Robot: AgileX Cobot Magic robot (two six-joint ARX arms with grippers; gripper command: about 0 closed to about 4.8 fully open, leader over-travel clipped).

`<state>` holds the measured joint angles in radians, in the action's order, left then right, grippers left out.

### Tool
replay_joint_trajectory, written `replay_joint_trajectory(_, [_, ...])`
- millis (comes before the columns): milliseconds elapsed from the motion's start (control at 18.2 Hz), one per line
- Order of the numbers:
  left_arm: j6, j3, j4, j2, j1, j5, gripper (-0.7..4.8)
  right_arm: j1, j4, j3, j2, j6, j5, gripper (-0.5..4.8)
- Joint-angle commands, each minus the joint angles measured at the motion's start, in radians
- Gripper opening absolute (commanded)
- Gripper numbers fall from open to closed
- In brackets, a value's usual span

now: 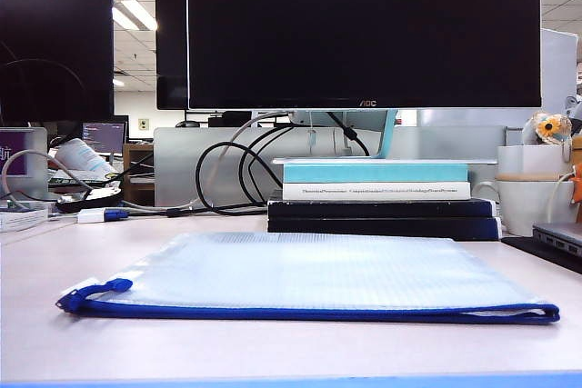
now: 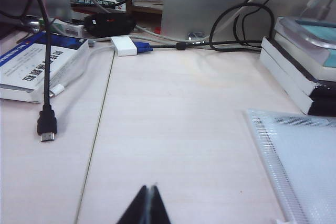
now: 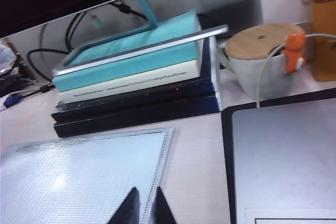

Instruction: Pick up the transparent plastic file bag with a blue zipper and close its zipper.

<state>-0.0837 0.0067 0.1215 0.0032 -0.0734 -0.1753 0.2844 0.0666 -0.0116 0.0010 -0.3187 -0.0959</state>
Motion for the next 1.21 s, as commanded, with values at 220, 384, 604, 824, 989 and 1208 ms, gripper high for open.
replay_joint_trajectory(220, [-0.145, 0.070, -0.024, -0.002, 0.000, -0.032, -0.04, 0.001, 0.034, -0.028, 0.000, -0.045, 0.032, 0.41])
replay_joint_trajectory(384, [-0.142, 0.195, 0.019, 0.004, 0.000, -0.031, -0.05, 0.001, 0.222, -0.157, 0.000, -0.040, -0.022, -0.09])
replay_joint_trajectory(604, [-0.087, 0.314, 0.141, 0.059, 0.000, -0.076, -0.05, 0.001, 0.239, -0.255, 0.015, -0.049, -0.026, -0.09])
replay_joint_trajectory(824, [0.142, 0.394, 0.163, 0.168, 0.000, -0.276, -0.05, 0.001, 0.248, -0.369, 0.174, -0.061, 0.037, -0.09])
replay_joint_trajectory(989, [0.333, 0.444, 0.194, 0.270, 0.000, -0.384, -0.05, 0.002, 0.246, -0.489, 0.402, -0.074, 0.177, -0.09])
replay_joint_trajectory(1208, [0.501, 0.505, 0.240, 0.388, 0.000, -0.386, -0.04, 0.003, 0.204, -0.628, 0.702, -0.074, 0.411, -0.09])
